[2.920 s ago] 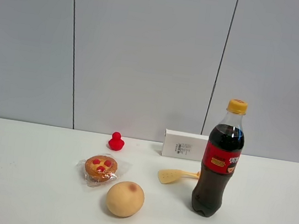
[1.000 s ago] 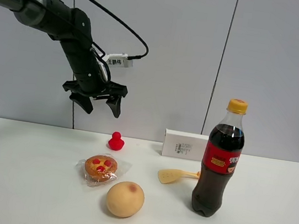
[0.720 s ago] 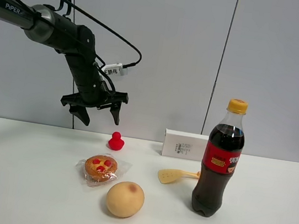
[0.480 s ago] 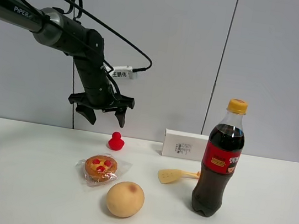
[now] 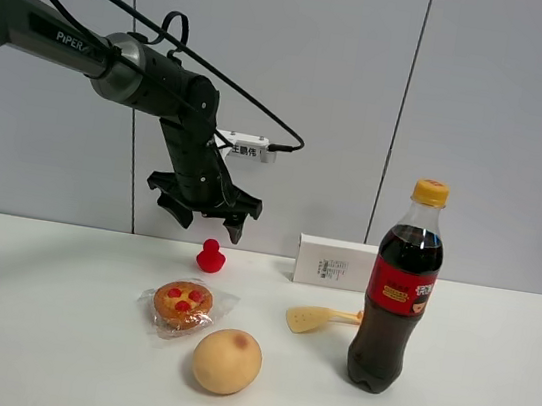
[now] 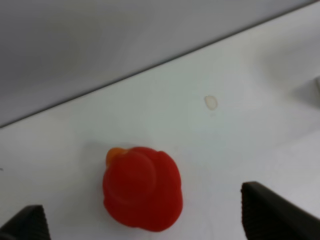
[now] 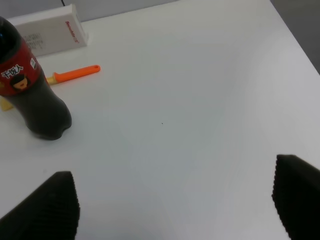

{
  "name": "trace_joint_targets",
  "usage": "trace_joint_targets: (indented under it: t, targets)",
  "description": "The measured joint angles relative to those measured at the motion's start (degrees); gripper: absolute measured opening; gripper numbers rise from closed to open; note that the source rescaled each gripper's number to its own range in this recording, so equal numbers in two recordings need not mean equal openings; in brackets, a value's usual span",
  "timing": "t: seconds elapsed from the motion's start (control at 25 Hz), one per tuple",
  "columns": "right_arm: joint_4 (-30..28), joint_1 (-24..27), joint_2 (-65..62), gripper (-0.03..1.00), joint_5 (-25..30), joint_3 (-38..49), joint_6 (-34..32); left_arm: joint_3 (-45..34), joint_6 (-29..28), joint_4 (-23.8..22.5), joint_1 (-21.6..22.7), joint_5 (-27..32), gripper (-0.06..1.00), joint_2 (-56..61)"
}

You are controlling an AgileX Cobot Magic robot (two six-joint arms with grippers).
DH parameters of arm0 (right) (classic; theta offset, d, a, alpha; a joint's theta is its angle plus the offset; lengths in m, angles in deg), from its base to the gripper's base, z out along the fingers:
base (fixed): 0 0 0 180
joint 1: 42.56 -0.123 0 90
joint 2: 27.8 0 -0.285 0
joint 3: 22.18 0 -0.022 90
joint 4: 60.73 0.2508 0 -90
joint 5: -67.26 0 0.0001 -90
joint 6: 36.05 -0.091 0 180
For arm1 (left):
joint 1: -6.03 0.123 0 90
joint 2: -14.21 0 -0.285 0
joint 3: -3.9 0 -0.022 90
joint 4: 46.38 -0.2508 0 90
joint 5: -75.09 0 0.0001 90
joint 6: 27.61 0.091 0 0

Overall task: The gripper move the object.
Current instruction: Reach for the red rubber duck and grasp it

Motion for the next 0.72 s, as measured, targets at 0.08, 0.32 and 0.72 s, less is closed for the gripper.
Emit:
trace_joint_targets:
  t: [0.08, 0.32, 0.72]
  targets:
    - [0.0, 0.0, 0.0, 1.0, 0.0, 0.0, 0.0, 0.0, 0.0, -0.08, -0.03, -0.11, 0.96, 0.0]
    - [0.0, 0.0, 0.0, 1.0, 0.0, 0.0, 0.0, -2.29, 0.47, -1.77, -0.08, -0.56, 0.96, 0.5]
    - [0.0, 0.0, 0.0, 1.0, 0.0, 0.0, 0.0, -20.37, -7.18, -6.11, -0.93, -20.09, 0.96, 8.22]
